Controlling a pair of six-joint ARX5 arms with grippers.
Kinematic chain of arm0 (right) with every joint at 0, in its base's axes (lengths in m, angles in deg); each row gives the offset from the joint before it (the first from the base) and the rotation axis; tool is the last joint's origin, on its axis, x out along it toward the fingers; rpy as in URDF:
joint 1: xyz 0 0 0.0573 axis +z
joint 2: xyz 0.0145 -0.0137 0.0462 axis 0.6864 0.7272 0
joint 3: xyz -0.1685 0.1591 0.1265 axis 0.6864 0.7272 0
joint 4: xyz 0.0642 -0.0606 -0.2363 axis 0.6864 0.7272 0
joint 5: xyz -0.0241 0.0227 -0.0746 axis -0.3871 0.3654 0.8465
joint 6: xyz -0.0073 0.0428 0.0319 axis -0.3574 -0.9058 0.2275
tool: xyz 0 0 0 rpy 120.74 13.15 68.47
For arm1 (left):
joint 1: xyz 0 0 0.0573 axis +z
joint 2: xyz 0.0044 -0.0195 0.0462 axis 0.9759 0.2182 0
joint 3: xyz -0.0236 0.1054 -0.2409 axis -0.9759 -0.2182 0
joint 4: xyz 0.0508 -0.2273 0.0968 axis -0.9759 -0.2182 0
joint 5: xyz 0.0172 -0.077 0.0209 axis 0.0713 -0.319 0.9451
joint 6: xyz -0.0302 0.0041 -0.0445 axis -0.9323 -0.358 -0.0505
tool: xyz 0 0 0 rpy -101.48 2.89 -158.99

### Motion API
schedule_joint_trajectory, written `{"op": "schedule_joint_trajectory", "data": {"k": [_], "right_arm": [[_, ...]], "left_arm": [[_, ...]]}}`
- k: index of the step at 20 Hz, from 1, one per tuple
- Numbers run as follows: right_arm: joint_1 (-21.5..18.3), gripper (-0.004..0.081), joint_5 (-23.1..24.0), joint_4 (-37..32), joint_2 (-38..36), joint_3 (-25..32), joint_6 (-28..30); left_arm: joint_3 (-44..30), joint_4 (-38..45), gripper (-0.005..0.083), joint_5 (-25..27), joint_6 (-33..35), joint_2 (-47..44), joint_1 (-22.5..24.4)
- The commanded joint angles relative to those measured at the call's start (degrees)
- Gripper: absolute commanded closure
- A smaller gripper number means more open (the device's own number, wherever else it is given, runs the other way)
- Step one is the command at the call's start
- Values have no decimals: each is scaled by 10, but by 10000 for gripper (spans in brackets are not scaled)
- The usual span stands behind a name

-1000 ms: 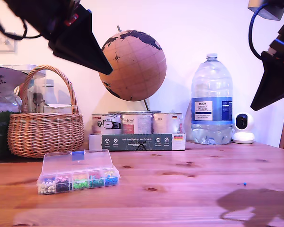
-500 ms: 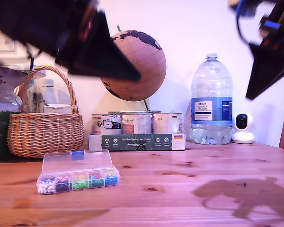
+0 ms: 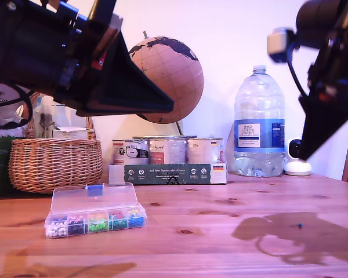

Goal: Sort the loose pins on the table into their correct compartments

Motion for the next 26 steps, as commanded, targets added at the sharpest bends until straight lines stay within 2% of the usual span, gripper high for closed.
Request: {"op": "schedule_joint_trajectory", "data": {"k": [1, 5, 8, 16, 20, 22, 26], "right_arm": [[8, 782, -2, -2, 5, -4, 23], [13, 768, 2, -29, 5, -4, 56], [34, 734, 37, -34, 6, -4, 79], [34, 728, 46, -33, 50, -4, 70], [34, 708, 54, -35, 63, -4, 71], [34, 660, 71, -36, 71, -4, 72], [34, 661, 76, -39, 90, -4, 76]], "left_arm": [[-11, -3, 797, 0, -1, 12, -2], [-11, -12, 797, 0, -1, 12, -2], [-11, -36, 797, 0, -11, 12, -2], [-11, -49, 797, 2, -8, 17, -2], [-11, -46, 797, 2, -5, 28, -2], [-11, -32, 797, 2, -5, 40, -2], [-11, -28, 797, 2, -5, 43, -2]]}}
